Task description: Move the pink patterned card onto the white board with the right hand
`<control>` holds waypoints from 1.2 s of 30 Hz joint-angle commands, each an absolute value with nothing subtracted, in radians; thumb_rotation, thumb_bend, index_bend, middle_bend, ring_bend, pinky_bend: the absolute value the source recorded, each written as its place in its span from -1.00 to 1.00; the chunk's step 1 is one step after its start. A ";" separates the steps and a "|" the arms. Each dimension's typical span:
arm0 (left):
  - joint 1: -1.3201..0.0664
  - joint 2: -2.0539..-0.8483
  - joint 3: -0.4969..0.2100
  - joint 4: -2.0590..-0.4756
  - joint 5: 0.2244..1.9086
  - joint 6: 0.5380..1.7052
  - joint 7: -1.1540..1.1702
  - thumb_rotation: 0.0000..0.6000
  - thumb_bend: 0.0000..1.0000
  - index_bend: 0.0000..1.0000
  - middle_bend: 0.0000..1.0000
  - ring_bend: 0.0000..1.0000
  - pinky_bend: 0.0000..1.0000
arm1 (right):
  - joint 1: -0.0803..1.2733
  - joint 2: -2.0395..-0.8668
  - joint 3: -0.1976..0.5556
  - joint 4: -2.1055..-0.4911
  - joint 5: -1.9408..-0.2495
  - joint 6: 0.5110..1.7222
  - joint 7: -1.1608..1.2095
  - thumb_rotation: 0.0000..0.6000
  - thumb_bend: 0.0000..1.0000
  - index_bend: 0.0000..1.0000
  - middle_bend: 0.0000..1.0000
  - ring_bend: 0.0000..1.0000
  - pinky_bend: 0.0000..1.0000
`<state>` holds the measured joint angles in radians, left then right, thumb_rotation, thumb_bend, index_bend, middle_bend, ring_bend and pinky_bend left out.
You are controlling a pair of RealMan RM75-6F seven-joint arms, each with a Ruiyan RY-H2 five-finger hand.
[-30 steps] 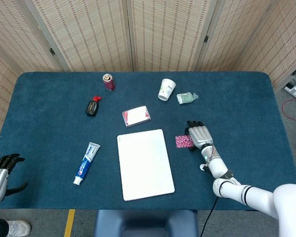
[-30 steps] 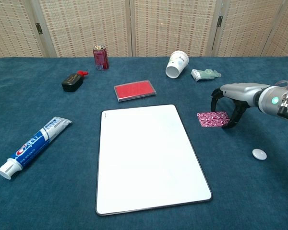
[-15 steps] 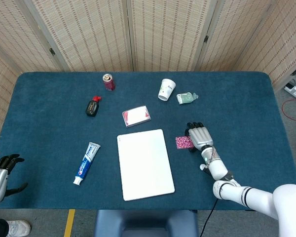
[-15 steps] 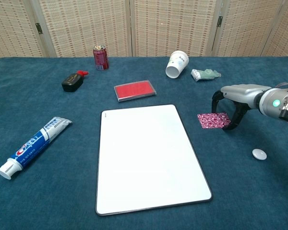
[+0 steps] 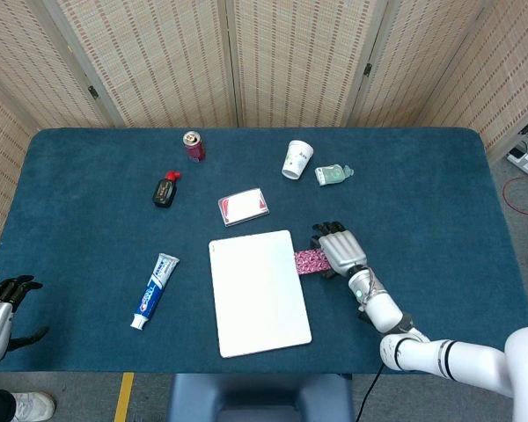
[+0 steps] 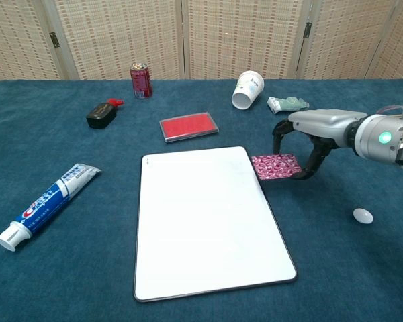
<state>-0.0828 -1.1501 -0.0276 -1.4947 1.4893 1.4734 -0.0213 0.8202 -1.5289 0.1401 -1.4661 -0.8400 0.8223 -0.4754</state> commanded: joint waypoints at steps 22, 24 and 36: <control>-0.082 -1.158 -0.032 -1.472 1.488 1.473 -0.029 1.00 -0.81 -0.36 -0.52 -0.56 -1.00 | 0.865 -1.598 0.095 -1.509 -1.019 0.893 -0.468 1.00 -0.44 -0.81 -0.76 -0.89 -0.84; -0.085 -1.159 -0.032 -1.478 1.491 1.473 -0.025 1.00 -0.81 -0.36 -0.52 -0.56 -1.00 | 0.843 -1.567 0.084 -1.537 -1.051 0.919 -0.448 1.00 -0.44 -0.81 -0.75 -0.88 -0.85; -0.098 -1.163 -0.026 -1.510 1.511 1.462 0.006 1.00 -0.81 -0.36 -0.52 -0.56 -1.00 | 0.622 -1.327 -0.073 -1.700 -1.215 1.129 -0.393 1.00 -0.44 -0.39 -0.68 -0.85 -0.84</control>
